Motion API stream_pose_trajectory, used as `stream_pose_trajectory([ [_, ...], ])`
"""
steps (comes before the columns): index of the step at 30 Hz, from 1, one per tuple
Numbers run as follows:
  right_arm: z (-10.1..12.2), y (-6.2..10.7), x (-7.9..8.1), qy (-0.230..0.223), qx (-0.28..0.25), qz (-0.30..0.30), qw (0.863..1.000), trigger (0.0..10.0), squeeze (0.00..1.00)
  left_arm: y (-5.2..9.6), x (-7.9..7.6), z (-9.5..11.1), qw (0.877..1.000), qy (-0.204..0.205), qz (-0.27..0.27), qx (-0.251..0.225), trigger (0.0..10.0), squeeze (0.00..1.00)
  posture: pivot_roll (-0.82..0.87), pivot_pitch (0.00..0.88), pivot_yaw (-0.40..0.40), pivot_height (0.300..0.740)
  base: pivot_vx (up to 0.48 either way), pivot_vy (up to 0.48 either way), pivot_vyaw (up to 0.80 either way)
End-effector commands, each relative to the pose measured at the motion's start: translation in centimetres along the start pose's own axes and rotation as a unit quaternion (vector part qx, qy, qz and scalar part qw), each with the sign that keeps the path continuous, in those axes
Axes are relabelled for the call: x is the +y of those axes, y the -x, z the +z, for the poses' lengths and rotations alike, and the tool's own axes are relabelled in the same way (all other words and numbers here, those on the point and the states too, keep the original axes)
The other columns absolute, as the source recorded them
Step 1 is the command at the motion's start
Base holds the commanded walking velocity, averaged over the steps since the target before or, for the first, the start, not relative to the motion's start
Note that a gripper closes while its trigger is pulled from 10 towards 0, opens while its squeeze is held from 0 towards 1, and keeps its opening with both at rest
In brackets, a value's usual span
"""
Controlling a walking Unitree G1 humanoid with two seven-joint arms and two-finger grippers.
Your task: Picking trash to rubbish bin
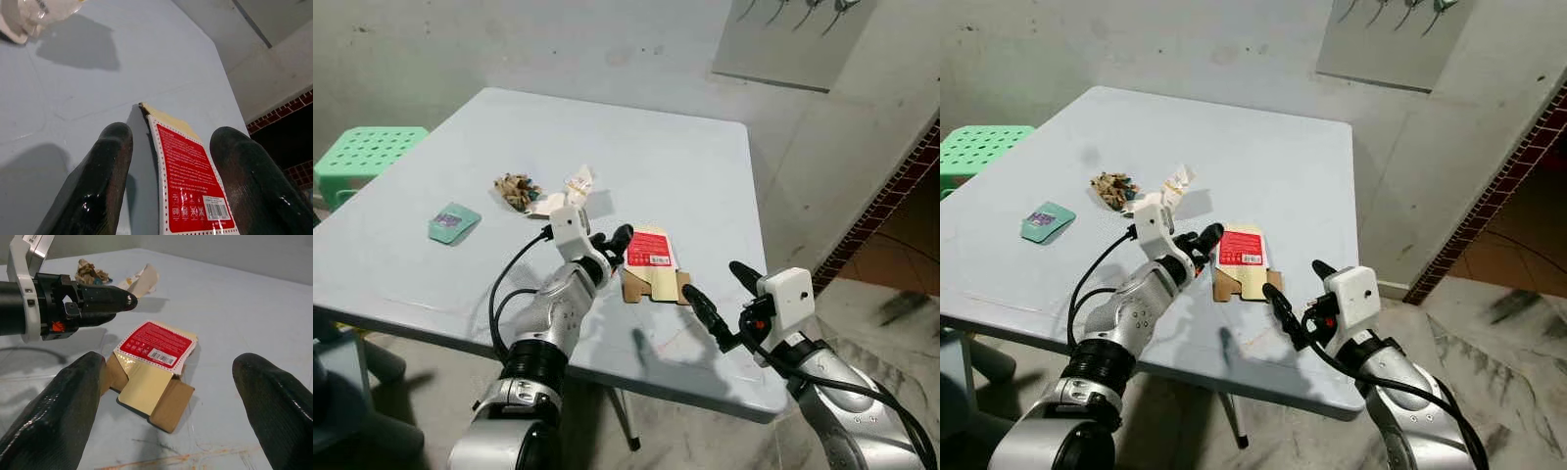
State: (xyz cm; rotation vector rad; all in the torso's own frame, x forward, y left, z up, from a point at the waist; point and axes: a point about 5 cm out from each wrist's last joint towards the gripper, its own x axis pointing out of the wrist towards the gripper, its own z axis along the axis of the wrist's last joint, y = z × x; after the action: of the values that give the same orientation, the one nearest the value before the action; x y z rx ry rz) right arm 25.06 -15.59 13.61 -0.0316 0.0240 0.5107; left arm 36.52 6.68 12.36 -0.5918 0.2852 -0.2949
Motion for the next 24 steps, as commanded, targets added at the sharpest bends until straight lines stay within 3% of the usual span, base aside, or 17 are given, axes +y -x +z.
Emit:
stream_pose_trajectory([
  [1, 0.7, 0.3, -0.2, 0.008, -0.008, -0.001, 1.0, 10.0, 0.0, -0.5, -1.7, -0.2, 1.0, 0.005, -0.017, 0.003, 10.0, 0.0, -0.12, 0.077, -0.047, 0.74, 0.0, 0.0, 0.0],
  [24, 0.9, 0.5, -0.4, 0.01, -0.007, -0.006, 1.0, 10.0, 0.0, -1.4, -4.2, -1.2, 0.998, 0.03, -0.048, 0.032, 10.0, 0.0, -0.13, 0.087, -0.042, 0.74, 0.0, 0.0, 0.0],
])
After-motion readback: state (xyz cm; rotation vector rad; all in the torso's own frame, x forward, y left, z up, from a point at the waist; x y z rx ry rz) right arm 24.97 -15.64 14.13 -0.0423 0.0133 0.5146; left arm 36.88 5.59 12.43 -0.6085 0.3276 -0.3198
